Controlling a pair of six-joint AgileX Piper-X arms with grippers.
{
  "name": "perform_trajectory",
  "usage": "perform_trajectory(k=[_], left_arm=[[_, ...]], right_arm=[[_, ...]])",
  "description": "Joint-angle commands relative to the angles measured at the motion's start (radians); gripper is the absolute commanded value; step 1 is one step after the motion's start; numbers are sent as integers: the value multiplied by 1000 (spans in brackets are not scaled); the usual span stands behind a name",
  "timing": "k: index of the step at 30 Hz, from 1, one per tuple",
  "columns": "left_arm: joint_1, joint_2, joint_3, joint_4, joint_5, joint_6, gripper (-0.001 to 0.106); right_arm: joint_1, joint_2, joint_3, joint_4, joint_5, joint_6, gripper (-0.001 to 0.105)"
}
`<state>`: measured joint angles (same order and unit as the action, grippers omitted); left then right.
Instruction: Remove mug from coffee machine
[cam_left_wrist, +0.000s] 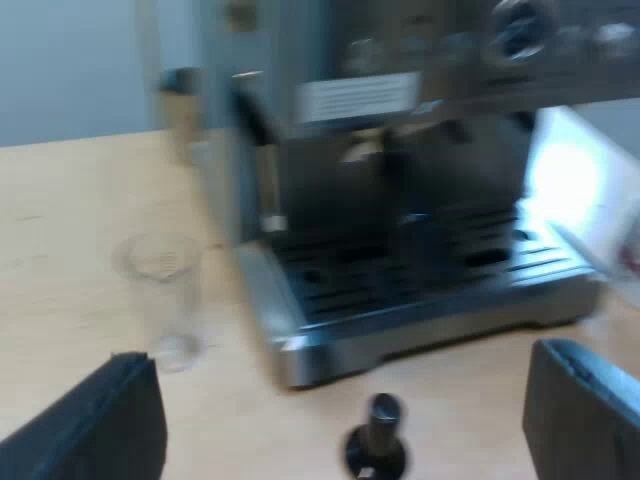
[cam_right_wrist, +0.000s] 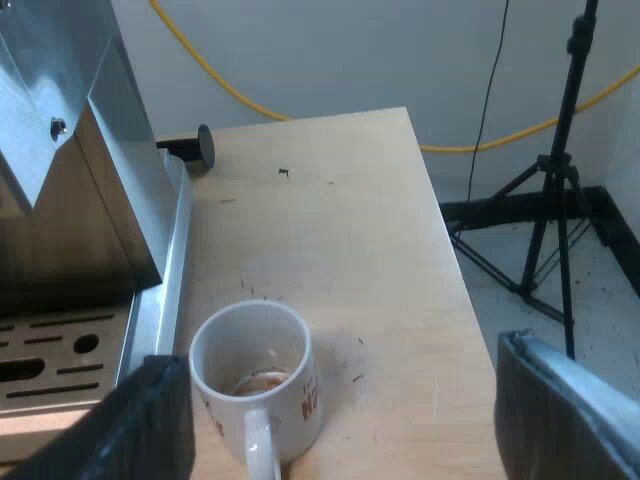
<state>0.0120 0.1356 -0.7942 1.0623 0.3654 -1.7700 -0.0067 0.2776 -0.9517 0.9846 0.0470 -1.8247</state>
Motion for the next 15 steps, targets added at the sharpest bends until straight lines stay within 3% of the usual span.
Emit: perform_trajectory(k=[1,5,13,15], left_arm=[[3,-47,-6,30,-108,-2,87],[3,-107,-6,99,-185,-2,87],[3,-126,-6,260,-214,6,87],[3,-139,-6,283,-219,53,87]], right_arm=[[-6,-122,42,19,5,-13,65],[-6,-212,100,55,44,-12,65],[-6,-332,186,150,93,-1,65],[-6,-331,215,142,102,-1,65]])
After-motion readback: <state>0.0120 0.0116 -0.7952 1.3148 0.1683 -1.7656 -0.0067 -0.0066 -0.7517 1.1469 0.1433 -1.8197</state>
